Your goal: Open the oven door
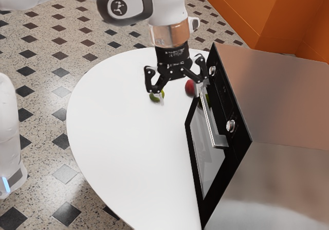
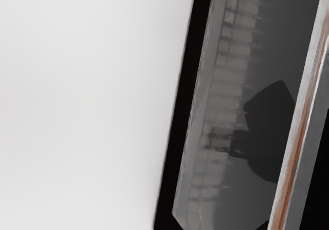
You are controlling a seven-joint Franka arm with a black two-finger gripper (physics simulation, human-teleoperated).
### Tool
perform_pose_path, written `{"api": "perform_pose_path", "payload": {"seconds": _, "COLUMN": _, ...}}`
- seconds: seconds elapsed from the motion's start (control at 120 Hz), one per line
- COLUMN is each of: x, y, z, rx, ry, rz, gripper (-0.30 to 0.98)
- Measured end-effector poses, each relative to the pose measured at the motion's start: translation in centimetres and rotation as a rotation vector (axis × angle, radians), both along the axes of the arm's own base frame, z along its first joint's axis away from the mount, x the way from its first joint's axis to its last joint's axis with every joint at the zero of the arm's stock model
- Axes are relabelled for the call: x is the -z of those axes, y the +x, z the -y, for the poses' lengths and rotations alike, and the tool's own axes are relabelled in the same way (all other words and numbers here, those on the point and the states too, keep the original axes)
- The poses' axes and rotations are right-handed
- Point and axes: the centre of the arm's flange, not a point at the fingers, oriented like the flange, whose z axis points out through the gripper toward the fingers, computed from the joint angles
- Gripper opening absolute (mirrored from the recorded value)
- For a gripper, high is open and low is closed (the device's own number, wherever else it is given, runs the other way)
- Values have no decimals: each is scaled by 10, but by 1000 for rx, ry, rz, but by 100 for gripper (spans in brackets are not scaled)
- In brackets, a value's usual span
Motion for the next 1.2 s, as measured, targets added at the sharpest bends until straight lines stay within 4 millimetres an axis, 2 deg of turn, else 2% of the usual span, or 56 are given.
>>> {"api": "perform_pose_path", "payload": {"seconds": 0.233, "x": 13, "y": 22, "z": -16, "rx": 32, "ry": 14, "rz": -13, "gripper": 69}}
{"api": "perform_pose_path", "payload": {"seconds": 0.708, "x": 15, "y": 33, "z": -26, "rx": 158, "ry": 86, "rz": 44, "gripper": 69}}
{"api": "perform_pose_path", "payload": {"seconds": 0.892, "x": 24, "y": 48, "z": -38, "rx": 185, "ry": 101, "rz": 36, "gripper": 69}}
{"api": "perform_pose_path", "payload": {"seconds": 1.2, "x": 29, "y": 58, "z": -41, "rx": 239, "ry": 115, "rz": 49, "gripper": 69}}
